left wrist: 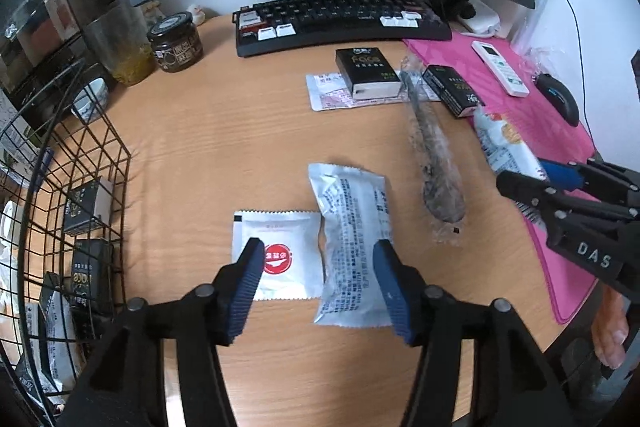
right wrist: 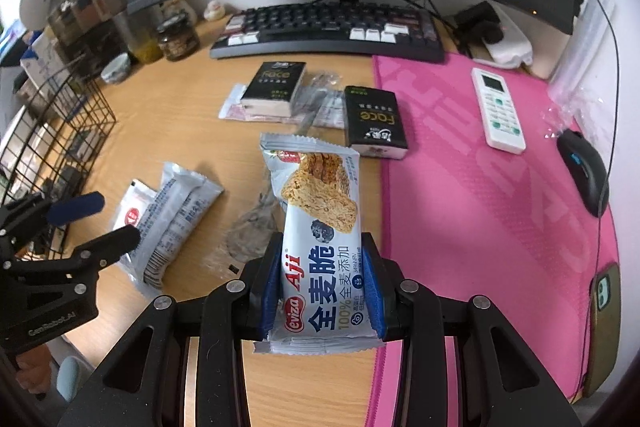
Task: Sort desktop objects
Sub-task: 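Lift both held snack bars off the desk, then carry both snack bars over the wire basket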
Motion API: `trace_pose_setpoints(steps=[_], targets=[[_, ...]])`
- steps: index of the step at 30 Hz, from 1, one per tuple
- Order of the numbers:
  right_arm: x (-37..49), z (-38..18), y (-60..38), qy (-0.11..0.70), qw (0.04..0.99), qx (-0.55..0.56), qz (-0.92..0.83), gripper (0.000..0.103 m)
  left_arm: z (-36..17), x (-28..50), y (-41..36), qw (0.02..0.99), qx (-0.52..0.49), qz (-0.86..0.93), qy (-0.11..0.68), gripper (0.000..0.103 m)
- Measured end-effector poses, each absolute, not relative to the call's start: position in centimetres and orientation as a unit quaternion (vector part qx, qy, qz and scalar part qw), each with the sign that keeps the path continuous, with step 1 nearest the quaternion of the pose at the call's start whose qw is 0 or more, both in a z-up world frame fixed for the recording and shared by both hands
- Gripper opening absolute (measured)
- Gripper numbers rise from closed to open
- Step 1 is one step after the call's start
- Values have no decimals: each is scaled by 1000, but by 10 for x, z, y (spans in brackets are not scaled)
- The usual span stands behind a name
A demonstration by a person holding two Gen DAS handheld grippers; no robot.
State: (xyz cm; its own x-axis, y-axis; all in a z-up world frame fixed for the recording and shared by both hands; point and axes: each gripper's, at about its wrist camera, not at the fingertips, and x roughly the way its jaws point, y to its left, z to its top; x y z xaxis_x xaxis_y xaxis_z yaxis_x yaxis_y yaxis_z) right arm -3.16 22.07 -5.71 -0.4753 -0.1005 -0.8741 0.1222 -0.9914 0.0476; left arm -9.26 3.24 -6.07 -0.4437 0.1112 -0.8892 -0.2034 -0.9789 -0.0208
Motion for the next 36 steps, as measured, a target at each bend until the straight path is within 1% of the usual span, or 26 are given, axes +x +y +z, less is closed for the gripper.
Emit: trace_pose_setpoints(steps=[13, 14, 15, 16, 22, 30, 36], targets=[[-31, -71, 252, -11, 46, 522, -851, 36, -91, -105, 75, 115, -545, 826, 85, 62], [-31, -72, 254, -12, 45, 523, -851, 36, -92, -105, 77, 115, -547, 825, 88, 59], [-30, -73, 256, -13, 43, 524, -850, 36, -93, -105, 79, 114, -547, 824, 94, 48], [-30, -73, 257, -14, 43, 525, -850, 36, -94, -106, 79, 116, -548, 823, 96, 43], [-28, -73, 260, -15, 42, 525, -850, 36, -89, -105, 79, 118, -543, 826, 94, 40], [-26, -58, 238, -8, 60, 514, -856, 36, -53, -91, 49, 102, -512, 850, 69, 39], [-21, -17, 183, 13, 117, 480, -869, 36, 8, -60, -9, 62, -451, 890, 24, 39]])
